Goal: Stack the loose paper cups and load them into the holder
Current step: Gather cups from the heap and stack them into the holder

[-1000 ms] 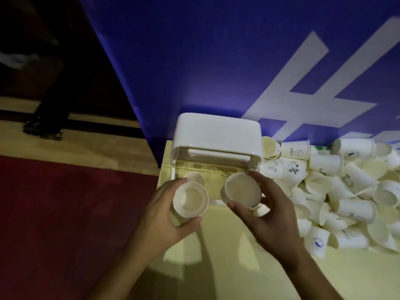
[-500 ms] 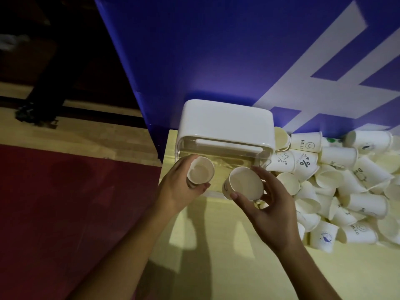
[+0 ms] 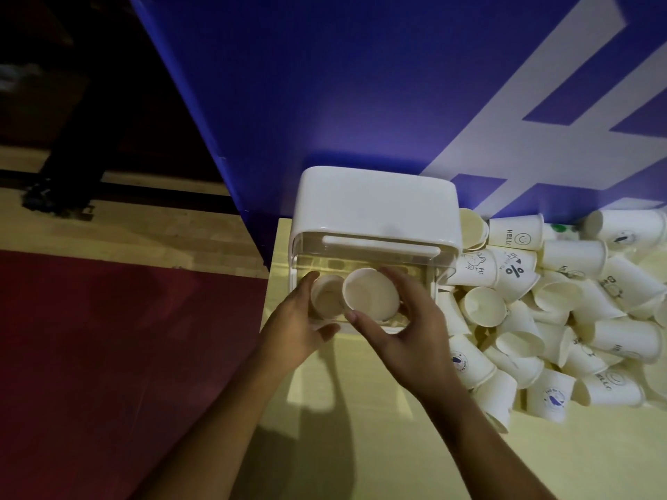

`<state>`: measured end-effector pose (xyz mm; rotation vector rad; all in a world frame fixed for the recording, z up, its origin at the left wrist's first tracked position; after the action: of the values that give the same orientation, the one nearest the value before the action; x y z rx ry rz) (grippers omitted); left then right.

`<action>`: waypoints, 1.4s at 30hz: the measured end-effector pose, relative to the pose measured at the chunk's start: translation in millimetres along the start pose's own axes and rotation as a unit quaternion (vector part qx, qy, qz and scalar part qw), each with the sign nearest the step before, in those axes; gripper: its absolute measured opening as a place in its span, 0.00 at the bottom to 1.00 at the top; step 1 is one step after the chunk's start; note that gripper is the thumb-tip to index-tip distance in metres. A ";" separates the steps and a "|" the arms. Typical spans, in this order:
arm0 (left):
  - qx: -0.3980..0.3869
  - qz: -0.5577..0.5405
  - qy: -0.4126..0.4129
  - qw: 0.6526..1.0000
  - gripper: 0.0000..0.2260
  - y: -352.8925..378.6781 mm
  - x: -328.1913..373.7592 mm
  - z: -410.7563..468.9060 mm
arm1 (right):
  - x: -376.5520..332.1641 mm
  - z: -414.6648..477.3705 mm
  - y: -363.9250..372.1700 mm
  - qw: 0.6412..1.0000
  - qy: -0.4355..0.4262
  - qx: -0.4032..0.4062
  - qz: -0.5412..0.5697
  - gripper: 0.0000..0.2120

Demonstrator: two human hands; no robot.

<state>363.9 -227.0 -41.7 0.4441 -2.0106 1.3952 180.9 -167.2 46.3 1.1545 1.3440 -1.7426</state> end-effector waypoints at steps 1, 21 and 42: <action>0.007 -0.017 0.006 1.000 0.35 -1.0 -2.3 -2.5 | -0.2 2.2 7.5 1.000 -0.011 -0.005 -0.003 0.32; 0.037 -0.041 -0.050 0.997 0.18 -5.6 -8.2 7.1 | 63.4 7.0 71.8 0.988 0.045 -0.102 -0.107 0.35; 0.024 -0.063 0.183 0.981 0.14 3.5 234.8 4.9 | 36.4 -17.3 -212.4 0.983 0.118 0.094 -0.108 0.13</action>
<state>187.3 -210.8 112.4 0.3039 -1.6286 1.3383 -16.0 -92.8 95.6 1.4001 1.5171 -1.9697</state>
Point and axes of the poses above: each hand's wrist, its own z-axis towards the middle knuckle, its own y-axis out of the palm, x = y × z, the point moved 4 cm from there along z, towards the middle knuckle, and after that the axes turned 7 degrees about z, right-handed, at the moved point
